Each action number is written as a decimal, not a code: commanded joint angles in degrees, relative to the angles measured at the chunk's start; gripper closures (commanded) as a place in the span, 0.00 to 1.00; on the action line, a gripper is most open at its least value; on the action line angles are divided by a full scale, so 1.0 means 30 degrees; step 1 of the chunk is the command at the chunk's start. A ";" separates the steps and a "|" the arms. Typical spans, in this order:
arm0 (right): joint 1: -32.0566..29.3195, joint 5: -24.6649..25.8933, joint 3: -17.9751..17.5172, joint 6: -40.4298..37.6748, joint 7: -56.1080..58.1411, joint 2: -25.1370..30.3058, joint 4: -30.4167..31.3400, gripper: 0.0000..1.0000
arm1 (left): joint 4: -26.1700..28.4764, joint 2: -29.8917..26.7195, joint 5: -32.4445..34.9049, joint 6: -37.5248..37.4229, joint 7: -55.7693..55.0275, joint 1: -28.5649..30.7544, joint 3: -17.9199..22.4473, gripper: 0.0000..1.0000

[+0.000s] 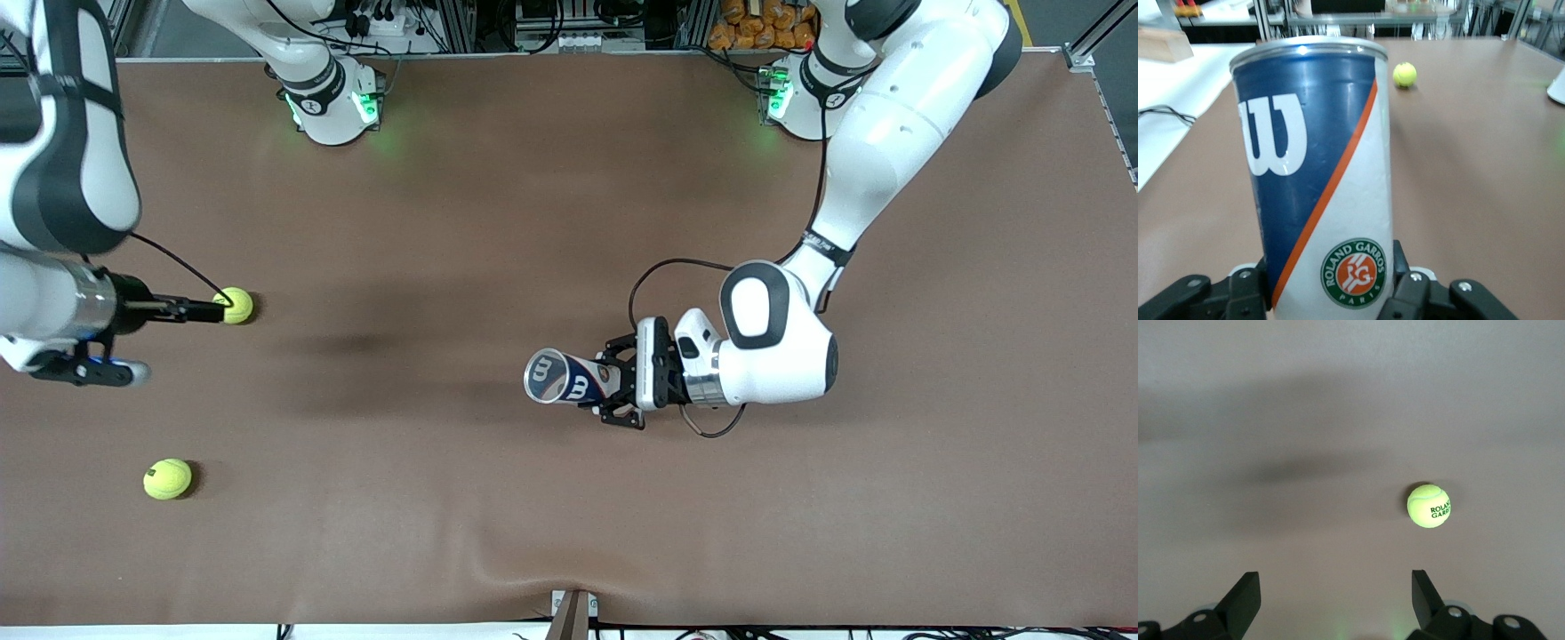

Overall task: Insert tennis ball vertically with right arm
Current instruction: 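Carry the can with the left gripper while the right gripper grasps a ball, then lift the Roland Garros tennis ball with the right gripper, then move the held ball over the can opening with the right gripper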

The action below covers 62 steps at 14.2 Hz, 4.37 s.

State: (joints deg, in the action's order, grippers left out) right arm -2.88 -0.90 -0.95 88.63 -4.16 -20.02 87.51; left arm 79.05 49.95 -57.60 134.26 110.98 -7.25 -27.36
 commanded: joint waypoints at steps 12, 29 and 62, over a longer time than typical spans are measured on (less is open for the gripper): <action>-0.2876 0.0124 -0.0183 0.2708 0.2174 -0.3023 0.3108 0.00 | -0.0244 0.3649 -1.8652 -0.1714 1.3392 -0.4024 -0.0226 0.36; -0.4957 0.0123 -0.0183 0.6403 0.6132 -0.3900 0.7509 0.00 | -0.0216 0.4296 -2.1319 -0.1715 1.6414 -0.7339 0.2529 0.35; 0.4028 -0.6352 -0.0358 0.0164 -0.8971 -0.3374 -0.2948 0.52 | -0.0128 0.4326 -2.1612 -0.2125 1.8141 -0.7368 0.2528 0.28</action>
State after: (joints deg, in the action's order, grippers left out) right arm 5.69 -18.76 -2.64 90.40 -23.57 -30.63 80.70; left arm 79.22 61.92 -119.83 129.25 157.39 -29.01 -19.92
